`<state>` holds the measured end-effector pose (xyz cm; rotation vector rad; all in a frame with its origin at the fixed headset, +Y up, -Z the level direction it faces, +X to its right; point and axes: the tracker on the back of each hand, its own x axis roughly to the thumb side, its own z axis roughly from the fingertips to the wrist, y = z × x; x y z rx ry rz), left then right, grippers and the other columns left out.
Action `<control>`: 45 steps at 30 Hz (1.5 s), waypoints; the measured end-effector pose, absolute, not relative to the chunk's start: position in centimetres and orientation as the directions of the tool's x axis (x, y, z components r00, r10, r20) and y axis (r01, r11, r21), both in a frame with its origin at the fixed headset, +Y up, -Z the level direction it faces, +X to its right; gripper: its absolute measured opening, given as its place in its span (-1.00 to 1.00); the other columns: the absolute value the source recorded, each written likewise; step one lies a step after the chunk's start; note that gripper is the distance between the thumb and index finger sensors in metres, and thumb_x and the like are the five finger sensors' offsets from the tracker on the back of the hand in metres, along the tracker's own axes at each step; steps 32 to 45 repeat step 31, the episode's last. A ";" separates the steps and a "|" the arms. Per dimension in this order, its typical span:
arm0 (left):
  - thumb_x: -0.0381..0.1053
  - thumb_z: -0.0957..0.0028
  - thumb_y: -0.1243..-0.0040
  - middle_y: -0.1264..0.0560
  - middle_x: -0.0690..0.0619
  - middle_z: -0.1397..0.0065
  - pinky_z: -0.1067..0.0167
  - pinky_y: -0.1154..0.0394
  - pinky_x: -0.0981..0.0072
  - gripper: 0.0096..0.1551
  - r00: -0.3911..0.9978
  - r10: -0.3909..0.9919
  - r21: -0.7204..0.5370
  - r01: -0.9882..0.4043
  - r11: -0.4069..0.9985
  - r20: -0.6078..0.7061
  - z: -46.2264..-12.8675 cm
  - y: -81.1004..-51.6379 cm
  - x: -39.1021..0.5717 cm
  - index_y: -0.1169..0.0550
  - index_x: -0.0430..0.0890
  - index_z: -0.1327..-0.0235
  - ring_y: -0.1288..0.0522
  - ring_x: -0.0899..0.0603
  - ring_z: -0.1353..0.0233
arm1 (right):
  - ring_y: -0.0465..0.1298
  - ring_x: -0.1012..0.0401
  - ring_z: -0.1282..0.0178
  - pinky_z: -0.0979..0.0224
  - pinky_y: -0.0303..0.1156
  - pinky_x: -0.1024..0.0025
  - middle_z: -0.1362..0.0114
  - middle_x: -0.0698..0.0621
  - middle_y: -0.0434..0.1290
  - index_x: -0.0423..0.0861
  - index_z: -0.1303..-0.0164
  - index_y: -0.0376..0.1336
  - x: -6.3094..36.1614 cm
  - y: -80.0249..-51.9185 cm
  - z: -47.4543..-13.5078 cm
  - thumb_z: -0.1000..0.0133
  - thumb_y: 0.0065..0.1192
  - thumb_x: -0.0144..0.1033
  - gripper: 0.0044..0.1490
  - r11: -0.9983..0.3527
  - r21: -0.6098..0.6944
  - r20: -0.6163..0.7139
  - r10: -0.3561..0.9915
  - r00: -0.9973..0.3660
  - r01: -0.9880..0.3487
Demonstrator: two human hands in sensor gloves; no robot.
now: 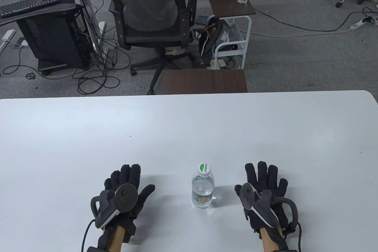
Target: Close mineral water bottle cap
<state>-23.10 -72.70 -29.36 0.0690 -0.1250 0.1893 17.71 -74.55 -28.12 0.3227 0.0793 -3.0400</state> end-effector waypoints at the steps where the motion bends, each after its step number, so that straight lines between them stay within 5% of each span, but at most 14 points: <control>1: 0.51 -0.10 0.14 -0.06 -0.36 -0.72 -0.41 0.02 -0.53 0.03 0.974 0.181 0.045 -0.188 0.981 0.134 -29.4 -72.7 -23.1 -0.11 -0.03 -0.74 -0.06 -0.68 -0.60 | -0.14 -0.11 -0.85 -0.68 -0.01 -0.34 -0.85 -0.04 -0.18 0.28 -0.73 -0.32 18.0 -74.6 -28.1 -0.06 -0.33 0.53 0.05 -0.999 -0.030 -0.199 -0.037 -0.979 0.044; 45: 0.53 -0.10 0.20 0.03 -0.35 -0.74 -0.41 0.06 -0.54 0.06 0.959 0.238 0.041 -0.247 0.968 0.153 -29.0 -72.6 -22.8 -0.04 -0.03 -0.75 0.02 -0.70 -0.60 | -0.13 -0.13 -0.83 -0.69 -0.01 -0.31 -0.84 -0.04 -0.20 0.28 -0.71 -0.34 17.2 -74.8 -28.4 -0.09 -0.23 0.49 0.04 -1.000 -0.019 -0.214 -0.020 -0.977 0.025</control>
